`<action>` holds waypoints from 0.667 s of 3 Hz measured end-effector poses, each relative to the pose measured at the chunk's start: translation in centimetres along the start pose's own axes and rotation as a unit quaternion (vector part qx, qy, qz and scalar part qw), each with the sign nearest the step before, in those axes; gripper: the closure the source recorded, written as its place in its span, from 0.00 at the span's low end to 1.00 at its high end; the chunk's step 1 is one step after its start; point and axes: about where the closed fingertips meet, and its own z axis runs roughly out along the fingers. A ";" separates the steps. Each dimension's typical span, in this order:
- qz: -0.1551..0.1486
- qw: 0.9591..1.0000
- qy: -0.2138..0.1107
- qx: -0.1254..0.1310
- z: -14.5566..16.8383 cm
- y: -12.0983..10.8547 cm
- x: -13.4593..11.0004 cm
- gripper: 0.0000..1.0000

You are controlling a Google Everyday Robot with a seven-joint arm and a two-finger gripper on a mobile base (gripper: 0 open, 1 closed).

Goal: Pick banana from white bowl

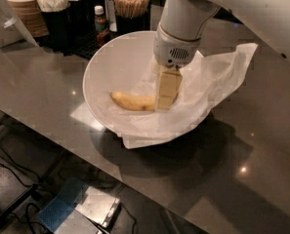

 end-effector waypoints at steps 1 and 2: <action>-0.031 0.999 0.002 -0.008 1.0 -0.5 -0.7 0.18; -0.050 0.999 0.003 -0.019 2.2 -1.0 -1.0 0.20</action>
Offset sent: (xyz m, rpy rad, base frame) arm 0.0143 0.0169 -0.0314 -0.0278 0.0488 0.1568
